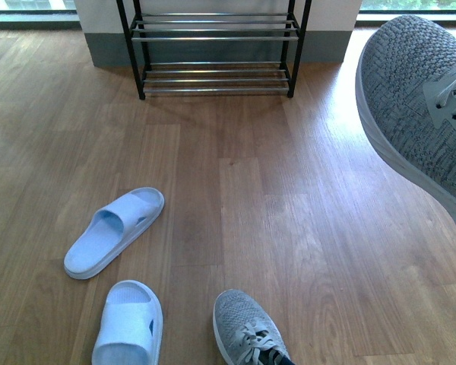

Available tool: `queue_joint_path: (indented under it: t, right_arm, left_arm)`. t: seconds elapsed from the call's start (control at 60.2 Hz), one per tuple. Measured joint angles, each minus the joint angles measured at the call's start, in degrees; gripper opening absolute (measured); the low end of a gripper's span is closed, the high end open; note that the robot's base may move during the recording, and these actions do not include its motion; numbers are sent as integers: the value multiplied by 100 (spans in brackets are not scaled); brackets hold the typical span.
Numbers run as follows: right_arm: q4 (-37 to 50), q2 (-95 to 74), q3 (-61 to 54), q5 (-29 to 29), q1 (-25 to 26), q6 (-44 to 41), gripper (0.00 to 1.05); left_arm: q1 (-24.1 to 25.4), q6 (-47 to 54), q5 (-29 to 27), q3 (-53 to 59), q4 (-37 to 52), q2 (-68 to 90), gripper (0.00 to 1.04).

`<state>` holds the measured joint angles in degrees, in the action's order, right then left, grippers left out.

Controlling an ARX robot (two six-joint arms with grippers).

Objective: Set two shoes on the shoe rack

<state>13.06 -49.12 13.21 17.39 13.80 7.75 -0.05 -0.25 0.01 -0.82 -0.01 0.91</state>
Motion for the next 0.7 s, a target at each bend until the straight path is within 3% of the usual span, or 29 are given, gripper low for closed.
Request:
queue_joint_path:
  t: [0.697]
  right_arm:
    - [0,0,-33,0,2,7,1]
  left_arm:
    - [0,0,0,0,-4,0,95]
